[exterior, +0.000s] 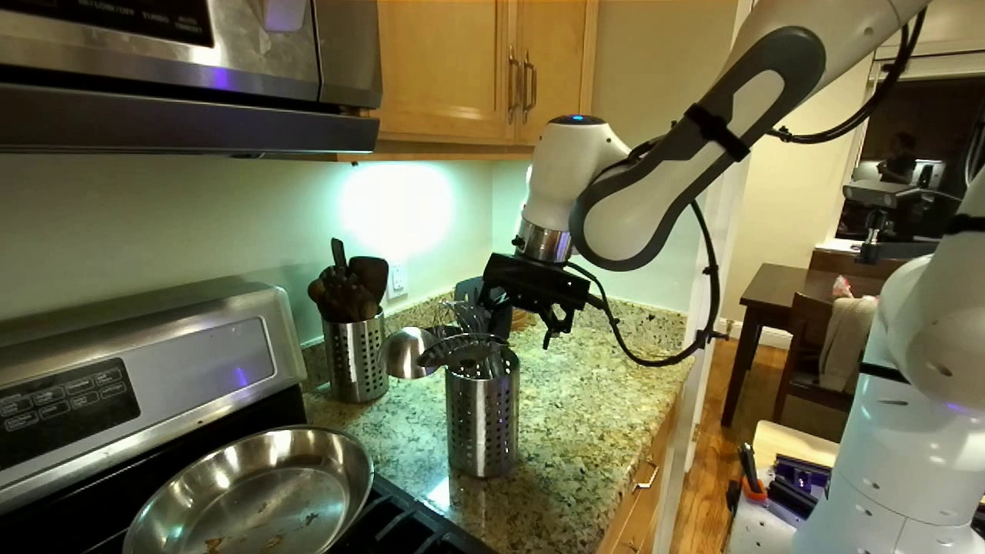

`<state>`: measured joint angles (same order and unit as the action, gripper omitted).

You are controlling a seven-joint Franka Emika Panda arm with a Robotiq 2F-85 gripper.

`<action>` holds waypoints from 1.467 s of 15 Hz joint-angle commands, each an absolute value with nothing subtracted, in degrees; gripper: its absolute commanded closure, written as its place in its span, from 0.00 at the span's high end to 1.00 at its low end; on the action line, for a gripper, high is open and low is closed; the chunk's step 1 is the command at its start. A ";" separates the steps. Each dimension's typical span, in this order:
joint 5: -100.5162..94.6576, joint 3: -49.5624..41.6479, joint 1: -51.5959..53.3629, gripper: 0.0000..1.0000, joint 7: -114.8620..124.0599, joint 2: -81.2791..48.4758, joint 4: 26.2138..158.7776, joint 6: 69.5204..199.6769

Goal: Put the spatula on the counter

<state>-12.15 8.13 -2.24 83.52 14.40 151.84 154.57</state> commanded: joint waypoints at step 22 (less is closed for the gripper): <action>-20.97 10.04 -17.00 1.00 85.93 17.63 148.53 161.68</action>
<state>-19.84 11.04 -16.52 86.48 19.19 148.92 157.77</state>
